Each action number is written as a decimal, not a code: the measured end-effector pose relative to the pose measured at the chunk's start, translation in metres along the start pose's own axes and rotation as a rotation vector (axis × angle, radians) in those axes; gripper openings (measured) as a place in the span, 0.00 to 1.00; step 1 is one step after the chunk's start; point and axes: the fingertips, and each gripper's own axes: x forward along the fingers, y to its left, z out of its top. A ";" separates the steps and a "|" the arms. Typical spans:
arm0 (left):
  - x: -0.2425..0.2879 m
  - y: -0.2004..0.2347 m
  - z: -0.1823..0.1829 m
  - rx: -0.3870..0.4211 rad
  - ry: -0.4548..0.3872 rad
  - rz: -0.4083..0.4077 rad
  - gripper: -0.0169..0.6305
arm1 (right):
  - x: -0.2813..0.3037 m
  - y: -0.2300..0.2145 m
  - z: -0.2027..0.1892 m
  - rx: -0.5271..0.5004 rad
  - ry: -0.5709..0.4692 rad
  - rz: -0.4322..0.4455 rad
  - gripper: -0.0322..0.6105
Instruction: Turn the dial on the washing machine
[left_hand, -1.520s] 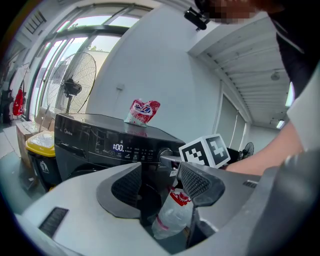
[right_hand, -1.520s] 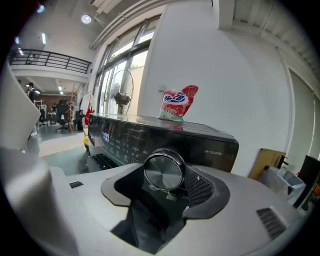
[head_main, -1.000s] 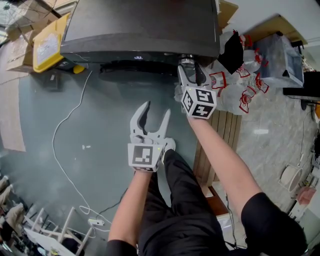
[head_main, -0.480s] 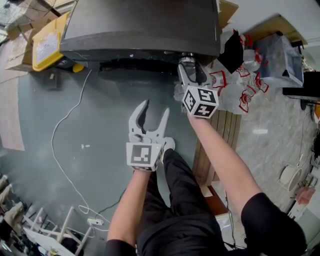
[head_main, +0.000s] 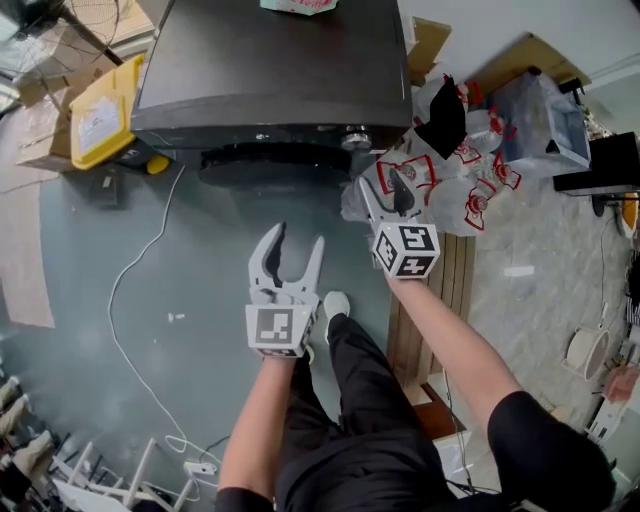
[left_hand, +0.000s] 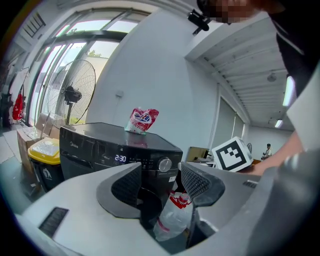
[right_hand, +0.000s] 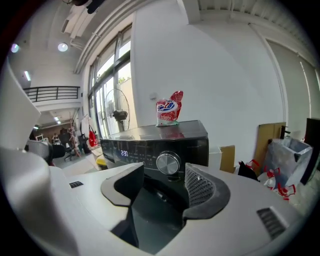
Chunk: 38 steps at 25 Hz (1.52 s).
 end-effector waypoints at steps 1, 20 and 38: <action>-0.006 0.000 0.007 -0.003 -0.003 0.001 0.37 | -0.012 0.004 0.001 -0.005 0.012 0.002 0.43; -0.164 -0.094 0.109 0.055 -0.057 -0.228 0.22 | -0.318 0.056 0.077 -0.007 -0.065 -0.077 0.16; -0.238 -0.121 0.164 0.112 -0.147 -0.150 0.03 | -0.382 0.066 0.153 -0.074 -0.135 -0.054 0.05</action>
